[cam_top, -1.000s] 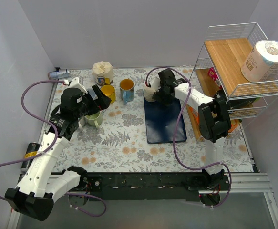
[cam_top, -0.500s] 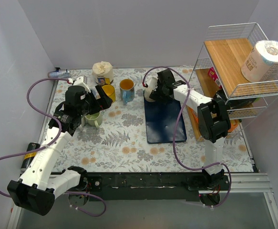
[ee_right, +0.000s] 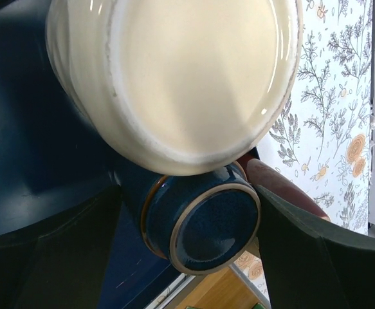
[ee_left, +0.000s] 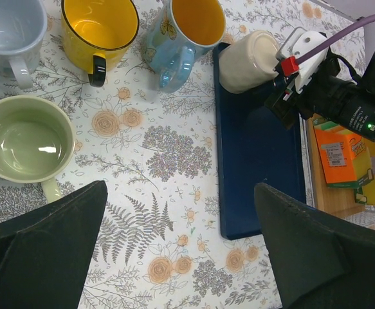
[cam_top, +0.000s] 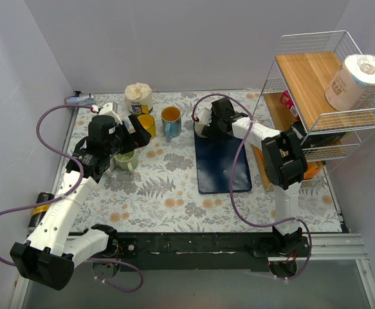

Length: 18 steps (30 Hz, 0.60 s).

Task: Turn the mug right side up

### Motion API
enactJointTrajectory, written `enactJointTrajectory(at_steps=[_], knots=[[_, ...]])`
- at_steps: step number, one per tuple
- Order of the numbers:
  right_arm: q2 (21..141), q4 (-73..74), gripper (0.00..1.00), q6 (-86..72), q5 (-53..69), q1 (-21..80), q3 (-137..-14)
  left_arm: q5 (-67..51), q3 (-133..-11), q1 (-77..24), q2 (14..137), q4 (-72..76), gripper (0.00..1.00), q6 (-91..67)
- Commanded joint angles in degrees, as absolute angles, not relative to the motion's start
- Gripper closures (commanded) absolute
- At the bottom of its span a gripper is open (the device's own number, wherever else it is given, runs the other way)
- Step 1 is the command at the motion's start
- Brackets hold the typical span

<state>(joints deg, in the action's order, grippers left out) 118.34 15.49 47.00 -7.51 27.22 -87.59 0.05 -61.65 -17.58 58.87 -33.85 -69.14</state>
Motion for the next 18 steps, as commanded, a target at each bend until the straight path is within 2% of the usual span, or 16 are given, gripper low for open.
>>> enactJointTrajectory(at_steps=[1,4,5,7,9,10,11,18], knots=[[117.69,13.01,0.16,46.85,-7.91,26.81,-84.99,1.14,-62.49,-17.31,58.18,-32.78,0.02,-68.12],[117.07,13.18,0.32,46.06,-8.61,26.72,-84.11,1.05,-62.05,-17.31,57.92,-32.52,0.02,-68.2],[116.98,13.36,0.4,45.79,-9.05,26.81,-84.02,0.97,-62.05,-17.31,57.92,-32.35,0.02,-68.2],[116.54,13.62,0.47,45.35,-9.49,26.81,-83.94,0.97,-61.79,-17.31,57.83,-32.26,0.02,-68.29],[116.02,14.41,0.59,44.56,-9.67,26.81,-83.85,0.88,-61.87,-17.31,57.75,-32.34,0.02,-68.38],[115.75,14.85,0.68,44.39,-9.58,26.81,-83.85,0.79,-61.61,-17.31,57.57,-32.26,0.02,-68.38],[115.66,15.46,0.98,43.95,-9.49,26.81,-83.85,0.79,-61.52,-17.23,57.39,-32.34,0.02,-68.38],[114.0,26.51,0.99,38.78,-8.09,26.81,-87.71,0.09,-60.12,-17.31,55.64,-32.17,0.02,-69.34]])
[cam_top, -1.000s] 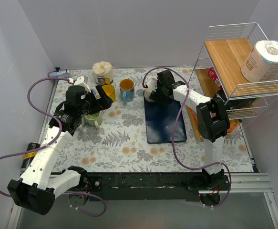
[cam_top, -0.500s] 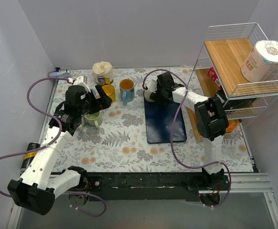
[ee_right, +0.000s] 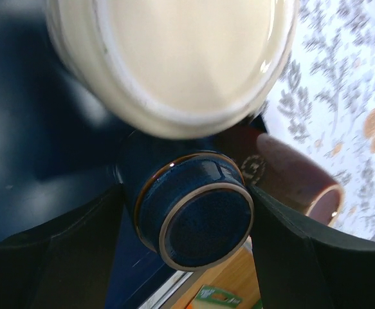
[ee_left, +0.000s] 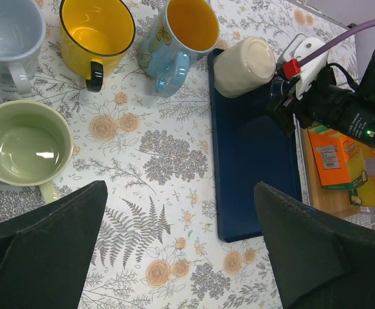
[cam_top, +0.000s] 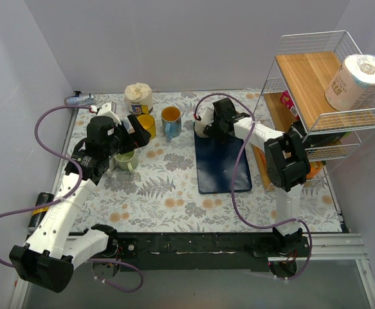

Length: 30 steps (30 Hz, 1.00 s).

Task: Turn the mug right side up

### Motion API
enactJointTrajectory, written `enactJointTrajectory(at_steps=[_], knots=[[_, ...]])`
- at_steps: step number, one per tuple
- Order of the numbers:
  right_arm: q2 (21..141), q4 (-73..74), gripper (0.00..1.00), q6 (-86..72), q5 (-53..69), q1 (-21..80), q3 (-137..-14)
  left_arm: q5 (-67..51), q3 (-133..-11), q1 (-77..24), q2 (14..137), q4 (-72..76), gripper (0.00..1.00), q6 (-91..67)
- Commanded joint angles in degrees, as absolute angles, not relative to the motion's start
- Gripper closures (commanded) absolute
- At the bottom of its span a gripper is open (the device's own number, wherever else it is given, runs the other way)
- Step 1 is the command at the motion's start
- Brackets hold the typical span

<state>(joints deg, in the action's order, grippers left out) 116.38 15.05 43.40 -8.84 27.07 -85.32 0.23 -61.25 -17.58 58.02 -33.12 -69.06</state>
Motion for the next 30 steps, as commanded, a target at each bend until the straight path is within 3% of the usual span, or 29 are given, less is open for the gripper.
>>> enactJointTrajectory(at_steps=[1,11,15,23,30], knots=[[113.91,28.72,0.99,37.8,-7.82,26.81,-88.5,0.09,-60.12,-17.31,55.46,-32.17,0.02,-69.43],[109.16,45.94,0.99,15.25,6.3,26.98,-97.2,-3.24,-58.27,-17.31,52.91,-30.24,0.02,-70.93],[105.58,45.8,0.99,7.93,14.31,28.47,-95.28,-6.32,-57.39,-17.31,51.51,-27.78,0.02,-70.58],[92.39,26.66,0.99,-15.87,29.85,29.62,-79.66,-10.8,-55.9,-17.31,48.25,-22.69,0.02,-70.4],[85.26,3.62,0.99,-42.95,35.59,29.79,-74.71,-24.15,-49.85,-17.31,46.23,-15.74,0.02,-72.76]])
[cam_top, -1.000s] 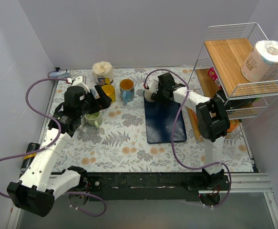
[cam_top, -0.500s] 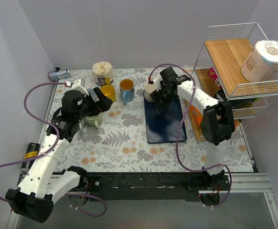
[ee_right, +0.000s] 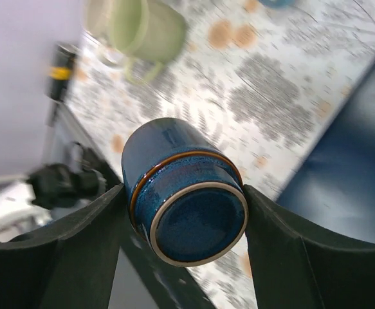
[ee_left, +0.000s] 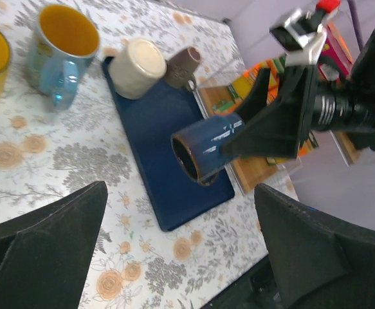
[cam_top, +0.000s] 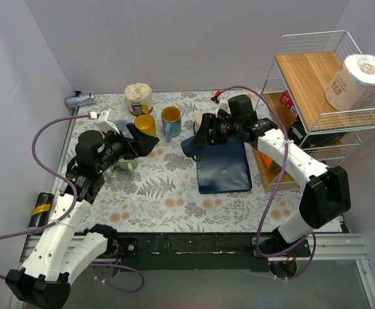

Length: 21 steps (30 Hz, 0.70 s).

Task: Turn the mug right side up

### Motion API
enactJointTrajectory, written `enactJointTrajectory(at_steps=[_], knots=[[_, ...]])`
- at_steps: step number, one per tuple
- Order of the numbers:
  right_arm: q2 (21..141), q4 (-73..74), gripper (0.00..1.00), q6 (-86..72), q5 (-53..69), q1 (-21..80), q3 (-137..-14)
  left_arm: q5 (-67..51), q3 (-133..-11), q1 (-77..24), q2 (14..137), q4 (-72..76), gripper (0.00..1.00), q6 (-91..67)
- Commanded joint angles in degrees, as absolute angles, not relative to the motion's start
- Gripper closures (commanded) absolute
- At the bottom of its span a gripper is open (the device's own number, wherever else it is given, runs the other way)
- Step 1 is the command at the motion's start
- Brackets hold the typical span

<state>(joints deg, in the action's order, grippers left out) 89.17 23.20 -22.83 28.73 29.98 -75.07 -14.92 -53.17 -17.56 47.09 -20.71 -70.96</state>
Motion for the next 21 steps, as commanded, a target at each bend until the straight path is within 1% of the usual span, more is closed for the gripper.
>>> enactJointTrajectory(at_steps=[1,2,9,13,17,21], knots=[[84.73,1.6,0.99,-45.76,35.68,30.06,-74.71,-26.78,-49.14,-17.31,45.71,-14.69,0.02,-73.38],[84.2,-3.55,0.99,-51.01,35.77,30.23,-74.62,-28.11,-48.43,-17.31,45.36,-12.5,0.02,-74.0],[82.09,-16.85,0.99,-66.51,35.59,30.59,-75.32,-37.17,-43.77,-17.4,42.28,-0.98,0.02,-80.94],[81.65,-21.09,0.99,-71.01,35.77,31.11,-75.32,-39.28,-41.31,-17.49,42.1,8.07,0.05,-87.17],[81.39,-23.38,0.99,-74.53,35.25,32.6,-74.89,-38.76,-39.99,-17.58,42.45,17.38,0.06,-89.82],[80.51,-25.05,0.99,-76.55,33.32,34.98,-73.74,-38.5,-41.48,-17.75,46.48,19.51,0.1,-90.96]])
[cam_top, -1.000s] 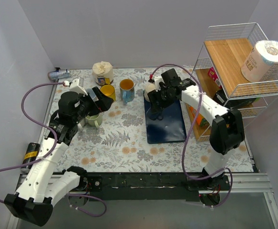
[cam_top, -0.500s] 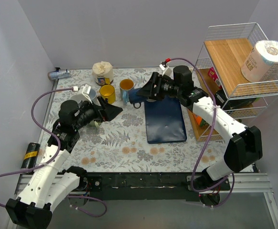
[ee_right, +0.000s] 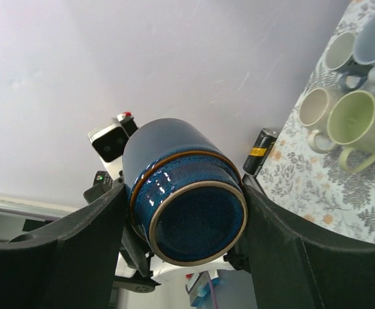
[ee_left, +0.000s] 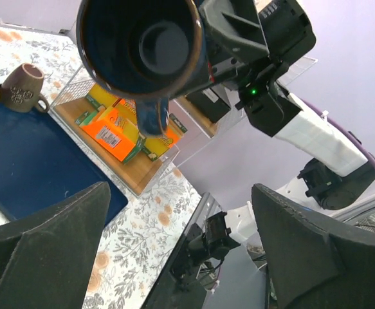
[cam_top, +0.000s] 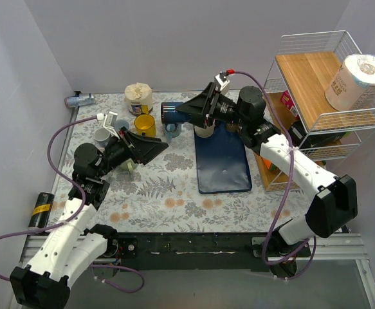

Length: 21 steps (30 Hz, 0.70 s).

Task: Turn the mug right side up

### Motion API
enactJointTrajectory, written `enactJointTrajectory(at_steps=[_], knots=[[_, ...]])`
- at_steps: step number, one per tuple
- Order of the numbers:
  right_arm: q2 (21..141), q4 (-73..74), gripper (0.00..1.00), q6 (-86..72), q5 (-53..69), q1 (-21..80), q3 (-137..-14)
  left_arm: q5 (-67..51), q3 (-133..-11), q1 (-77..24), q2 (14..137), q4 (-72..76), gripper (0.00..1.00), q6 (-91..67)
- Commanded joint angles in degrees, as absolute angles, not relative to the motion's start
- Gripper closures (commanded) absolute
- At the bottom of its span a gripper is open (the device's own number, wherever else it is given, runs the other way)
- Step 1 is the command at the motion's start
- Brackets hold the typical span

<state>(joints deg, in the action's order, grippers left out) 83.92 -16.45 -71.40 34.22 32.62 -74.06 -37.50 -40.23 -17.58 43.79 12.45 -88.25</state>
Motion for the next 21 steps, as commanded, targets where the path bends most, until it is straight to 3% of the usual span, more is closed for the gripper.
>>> enactJointTrajectory(at_steps=[1,8,21], knots=[[80.42,-26.09,0.99,-76.81,32.88,35.85,-73.39,-38.5,-41.75,-17.84,47.02,19.86,0.11,-91.14],[80.69,-33.91,0.99,-77.7,31.12,37.79,-70.75,-36.21,-42.19,-18.11,49.74,25.22,0.2,-95.36],[77.26,-36.21,0.99,-65.05,20.49,43.59,-67.77,-33.31,-43.24,-18.46,49.84,24.08,0.57,-97.12]])
